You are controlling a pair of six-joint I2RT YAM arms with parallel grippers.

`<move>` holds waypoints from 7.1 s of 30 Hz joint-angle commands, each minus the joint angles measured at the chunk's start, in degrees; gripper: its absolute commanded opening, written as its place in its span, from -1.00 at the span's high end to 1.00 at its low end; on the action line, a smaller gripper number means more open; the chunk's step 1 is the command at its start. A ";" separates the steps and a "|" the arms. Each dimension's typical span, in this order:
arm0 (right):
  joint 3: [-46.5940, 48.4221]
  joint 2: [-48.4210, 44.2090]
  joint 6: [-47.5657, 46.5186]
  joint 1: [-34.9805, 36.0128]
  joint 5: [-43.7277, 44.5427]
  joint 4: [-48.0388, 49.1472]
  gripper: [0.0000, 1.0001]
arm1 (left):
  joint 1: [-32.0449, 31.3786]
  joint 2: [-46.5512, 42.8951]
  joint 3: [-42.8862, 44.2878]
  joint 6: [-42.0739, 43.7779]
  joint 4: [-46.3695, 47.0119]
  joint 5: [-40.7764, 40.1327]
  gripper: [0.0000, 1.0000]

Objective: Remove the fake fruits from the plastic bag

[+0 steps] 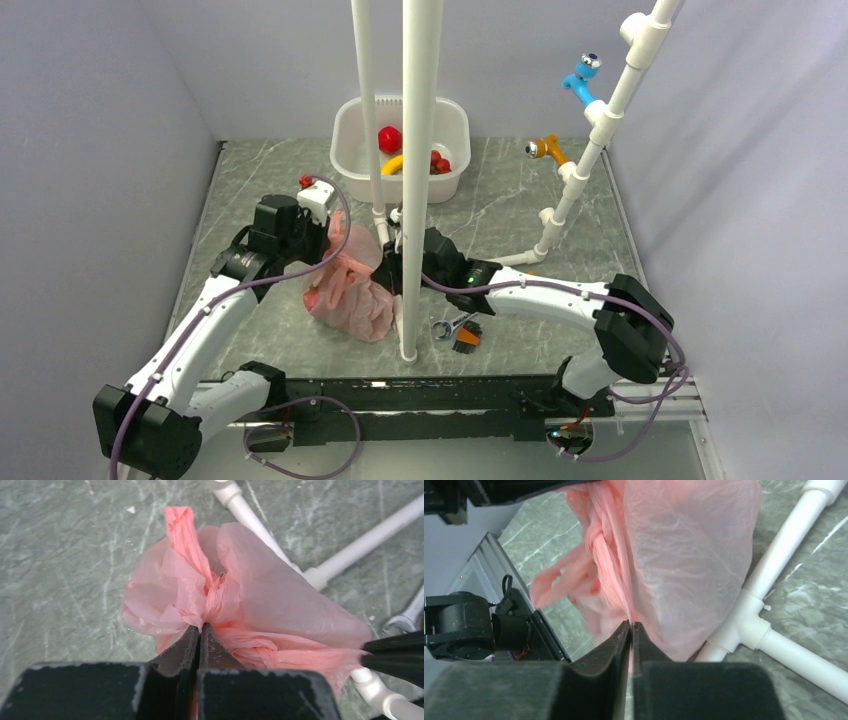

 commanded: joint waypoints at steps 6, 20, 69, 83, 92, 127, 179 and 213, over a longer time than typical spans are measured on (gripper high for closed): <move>12.92 5.20 -5.90 -0.50 -1.03 -9.82 0.16 | 1.47 0.60 1.64 2.81 3.96 -3.49 1.00; 17.60 13.34 -3.95 -0.43 -4.11 -8.74 -0.02 | 1.35 1.11 2.19 2.92 3.63 -2.08 1.00; 17.46 12.02 -9.48 -2.62 -13.32 0.69 -0.34 | 1.19 -5.60 -1.28 2.92 8.50 1.60 1.00; 14.38 13.50 -4.00 -3.49 -6.78 3.62 0.88 | 1.26 -5.55 -1.21 2.97 7.84 -0.07 -0.37; 12.05 11.45 -2.75 -4.39 -9.95 5.22 1.00 | 1.25 0.89 1.26 4.28 3.41 1.55 -0.52; -6.22 -2.65 5.09 -4.41 3.31 5.59 1.00 | 1.25 -8.49 -1.89 -3.19 4.99 -35.32 1.00; -11.13 -3.55 2.35 -14.25 -15.27 3.70 0.48 | 4.78 -16.83 -5.79 -0.65 11.19 -18.76 -0.47; 5.34 6.13 -14.43 -5.35 -2.77 4.63 -0.74 | 0.95 -14.11 -5.28 8.86 11.16 4.92 -0.99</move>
